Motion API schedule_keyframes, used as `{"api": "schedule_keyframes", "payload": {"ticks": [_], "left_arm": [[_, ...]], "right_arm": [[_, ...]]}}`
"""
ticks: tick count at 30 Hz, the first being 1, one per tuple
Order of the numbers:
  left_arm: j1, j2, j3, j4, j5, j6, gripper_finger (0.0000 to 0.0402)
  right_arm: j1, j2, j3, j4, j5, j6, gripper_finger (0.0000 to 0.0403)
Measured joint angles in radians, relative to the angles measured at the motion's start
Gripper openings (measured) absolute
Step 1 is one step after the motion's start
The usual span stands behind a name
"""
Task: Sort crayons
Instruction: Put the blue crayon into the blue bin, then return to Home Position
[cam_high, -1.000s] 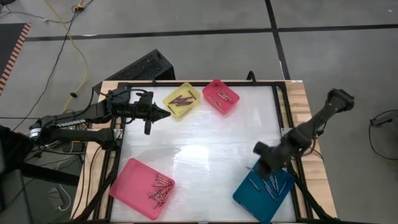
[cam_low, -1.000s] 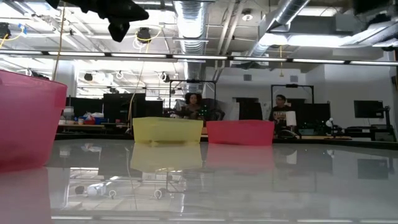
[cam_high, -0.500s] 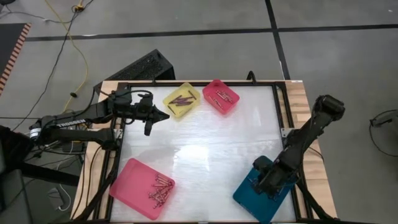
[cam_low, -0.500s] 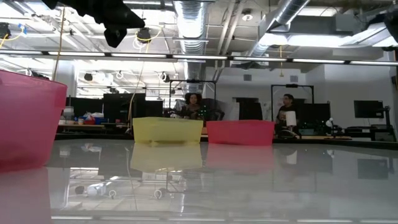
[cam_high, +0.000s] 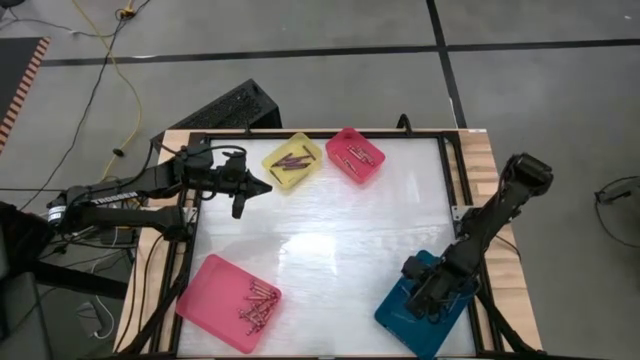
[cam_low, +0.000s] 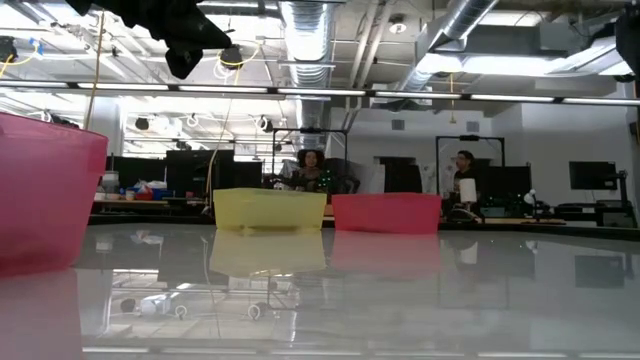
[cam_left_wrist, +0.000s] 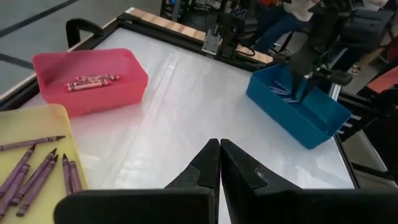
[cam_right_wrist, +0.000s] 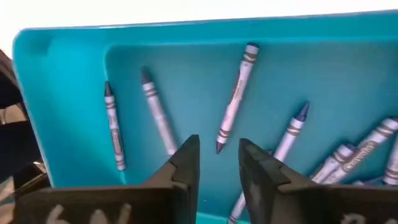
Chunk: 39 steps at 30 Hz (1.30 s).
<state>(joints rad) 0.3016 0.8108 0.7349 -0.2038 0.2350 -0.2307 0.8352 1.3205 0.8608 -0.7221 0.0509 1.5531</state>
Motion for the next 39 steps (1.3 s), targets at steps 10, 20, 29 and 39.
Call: {"api": "schedule_keyframes", "payload": {"ticks": [10, 20, 29, 39], "left_arm": [[0.0, 0.0, 0.0, -0.064, -0.003, -0.166, 0.0], [-0.043, -0.001, 0.0, 0.088, 0.054, -0.255, 0.0], [-0.241, -0.124, 0.002, 0.356, -0.051, -0.03, 0.0], [-0.416, -0.276, 0.001, 0.14, -0.262, 0.074, 0.0]], "right_arm": [[-0.07, -0.224, 0.0, 0.225, 0.027, -0.248, 0.0107], [-0.247, -0.465, 0.001, 0.494, -0.001, -0.836, 0.0107], [-0.37, -0.641, 0.001, 0.644, -0.021, -1.374, 0.0107], [-0.513, -0.841, -0.006, 0.47, -0.022, -1.45, 0.0107]]}}
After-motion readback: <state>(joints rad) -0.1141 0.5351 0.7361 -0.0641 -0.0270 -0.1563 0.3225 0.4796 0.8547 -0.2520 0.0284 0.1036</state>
